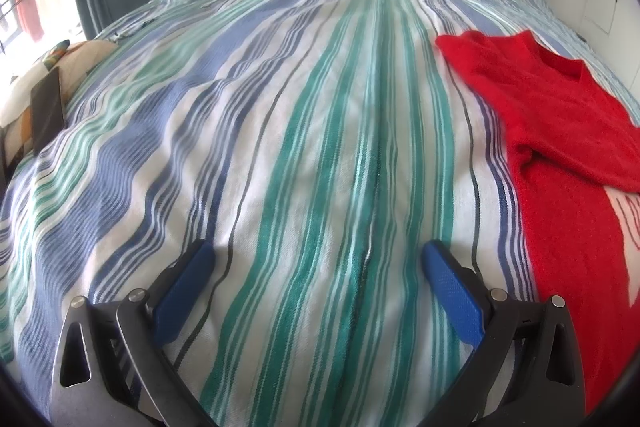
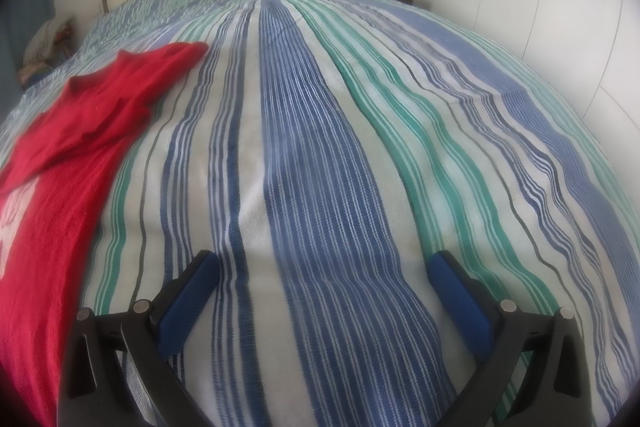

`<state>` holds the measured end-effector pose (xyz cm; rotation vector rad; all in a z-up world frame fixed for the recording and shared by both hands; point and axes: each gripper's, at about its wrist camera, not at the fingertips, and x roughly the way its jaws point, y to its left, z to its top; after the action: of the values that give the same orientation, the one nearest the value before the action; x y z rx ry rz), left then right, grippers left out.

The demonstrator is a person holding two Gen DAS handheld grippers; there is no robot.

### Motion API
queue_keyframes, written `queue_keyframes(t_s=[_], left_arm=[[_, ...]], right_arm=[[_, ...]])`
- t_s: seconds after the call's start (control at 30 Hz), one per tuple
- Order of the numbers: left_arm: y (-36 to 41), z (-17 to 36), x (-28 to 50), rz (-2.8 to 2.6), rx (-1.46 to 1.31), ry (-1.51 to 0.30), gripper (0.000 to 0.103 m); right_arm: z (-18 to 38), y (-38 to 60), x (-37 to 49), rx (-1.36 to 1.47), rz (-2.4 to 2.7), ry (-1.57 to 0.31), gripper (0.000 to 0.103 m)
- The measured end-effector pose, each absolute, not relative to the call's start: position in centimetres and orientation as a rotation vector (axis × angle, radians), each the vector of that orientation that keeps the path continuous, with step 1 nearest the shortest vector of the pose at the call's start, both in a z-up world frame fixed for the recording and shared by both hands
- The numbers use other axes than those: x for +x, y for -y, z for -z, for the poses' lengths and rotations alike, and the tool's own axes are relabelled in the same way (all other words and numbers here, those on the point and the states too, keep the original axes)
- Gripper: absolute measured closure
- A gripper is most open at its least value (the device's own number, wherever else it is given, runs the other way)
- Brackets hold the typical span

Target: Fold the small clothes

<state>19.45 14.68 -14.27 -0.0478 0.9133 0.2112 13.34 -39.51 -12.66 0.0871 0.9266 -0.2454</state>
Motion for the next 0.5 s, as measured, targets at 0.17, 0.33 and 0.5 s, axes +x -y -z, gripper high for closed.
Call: queue_keyframes(t_s=[0.17,0.33,0.5], left_arm=[[-14.47,14.27,19.57,-0.216,-0.038,-0.913,0.0],[-14.81,14.25,19.32,-0.208,-0.055,-0.907,0.0],[-14.69,14.26,19.39,-0.216,-0.039,-0.912,0.0]], right_arm=[[12.65,39.52,13.29,0.087,0.245,-0.927,0.0],[12.67,39.5,13.31,0.087,0.246,-0.927,0.0],[12.66,39.52,13.27,0.087,0.246,-0.927,0.0]])
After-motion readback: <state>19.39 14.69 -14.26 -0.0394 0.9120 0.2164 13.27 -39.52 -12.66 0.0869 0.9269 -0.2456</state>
